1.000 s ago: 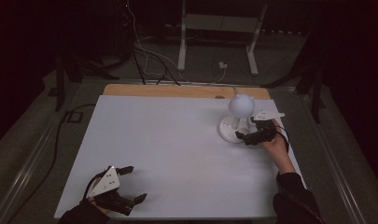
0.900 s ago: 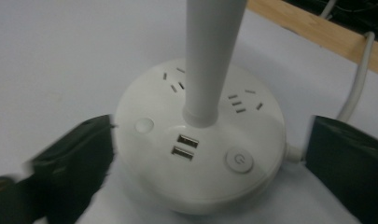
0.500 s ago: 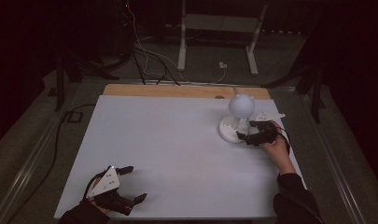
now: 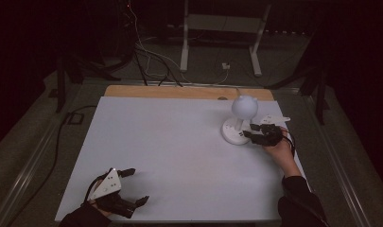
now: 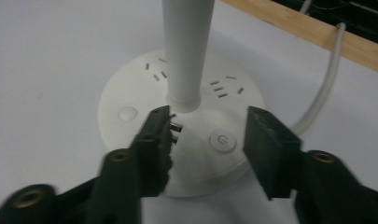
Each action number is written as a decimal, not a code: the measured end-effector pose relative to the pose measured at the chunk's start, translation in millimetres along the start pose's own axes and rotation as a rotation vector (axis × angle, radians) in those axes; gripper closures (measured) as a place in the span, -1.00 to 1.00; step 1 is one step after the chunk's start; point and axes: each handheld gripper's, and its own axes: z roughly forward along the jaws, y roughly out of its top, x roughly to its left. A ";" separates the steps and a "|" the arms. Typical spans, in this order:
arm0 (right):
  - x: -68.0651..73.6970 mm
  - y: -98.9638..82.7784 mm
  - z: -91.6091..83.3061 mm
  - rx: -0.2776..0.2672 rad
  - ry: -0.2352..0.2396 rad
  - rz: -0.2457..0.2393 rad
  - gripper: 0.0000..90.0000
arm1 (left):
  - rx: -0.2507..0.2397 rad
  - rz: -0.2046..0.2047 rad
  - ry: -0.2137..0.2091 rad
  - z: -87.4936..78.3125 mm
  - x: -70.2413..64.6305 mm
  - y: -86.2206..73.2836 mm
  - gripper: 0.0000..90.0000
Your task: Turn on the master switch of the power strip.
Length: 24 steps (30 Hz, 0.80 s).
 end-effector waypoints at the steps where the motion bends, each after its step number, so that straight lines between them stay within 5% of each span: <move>1: -0.2 0.3 -0.2 0.000 0.008 0.009 0.29 | 0.000 0.000 0.001 0.1 -0.1 0.0 -1.00; 19: -2.0 6.2 -10.7 -0.025 0.049 -0.028 0.98 | 0.000 -0.001 -0.003 0.2 -0.3 -0.1 -1.00; 24: -1.9 8.6 -12.1 -0.041 0.046 -0.033 1.00 | 0.001 -0.001 -0.002 0.3 -0.3 -0.2 -1.00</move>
